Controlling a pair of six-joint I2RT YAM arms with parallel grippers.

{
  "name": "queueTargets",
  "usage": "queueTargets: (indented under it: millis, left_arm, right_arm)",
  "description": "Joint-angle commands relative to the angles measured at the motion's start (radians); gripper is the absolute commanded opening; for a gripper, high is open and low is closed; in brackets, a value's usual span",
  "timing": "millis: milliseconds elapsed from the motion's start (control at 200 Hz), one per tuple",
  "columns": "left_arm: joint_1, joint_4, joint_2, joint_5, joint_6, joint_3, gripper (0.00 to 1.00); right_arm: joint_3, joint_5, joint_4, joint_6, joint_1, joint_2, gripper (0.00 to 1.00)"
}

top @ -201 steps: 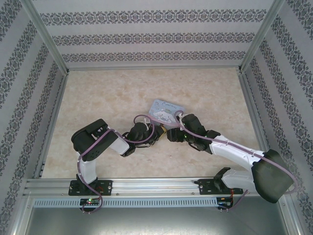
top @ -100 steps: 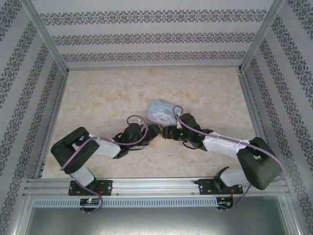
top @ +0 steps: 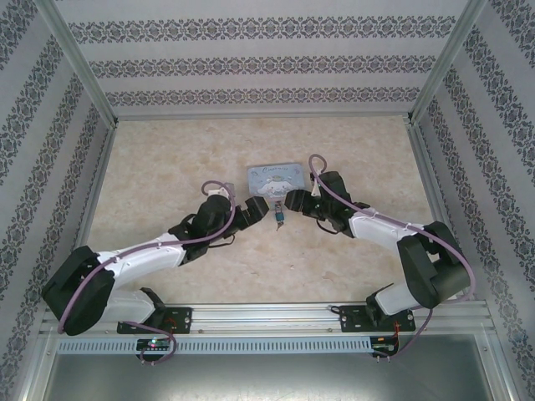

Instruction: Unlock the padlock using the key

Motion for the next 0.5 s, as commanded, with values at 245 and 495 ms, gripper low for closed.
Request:
queueTargets:
  millis: [245, 495]
  left_arm:
    - [0.168, -0.348, 0.109, 0.086, 0.253, 0.242, 1.0]
    - [0.213, -0.415, 0.226, 0.128, 0.313, 0.376, 1.0]
  right_arm:
    - [-0.091, -0.043, 0.075, -0.09, 0.028, 0.002, 0.51]
    - [-0.041, -0.063, 0.1, -0.119, 0.059, 0.114, 0.48]
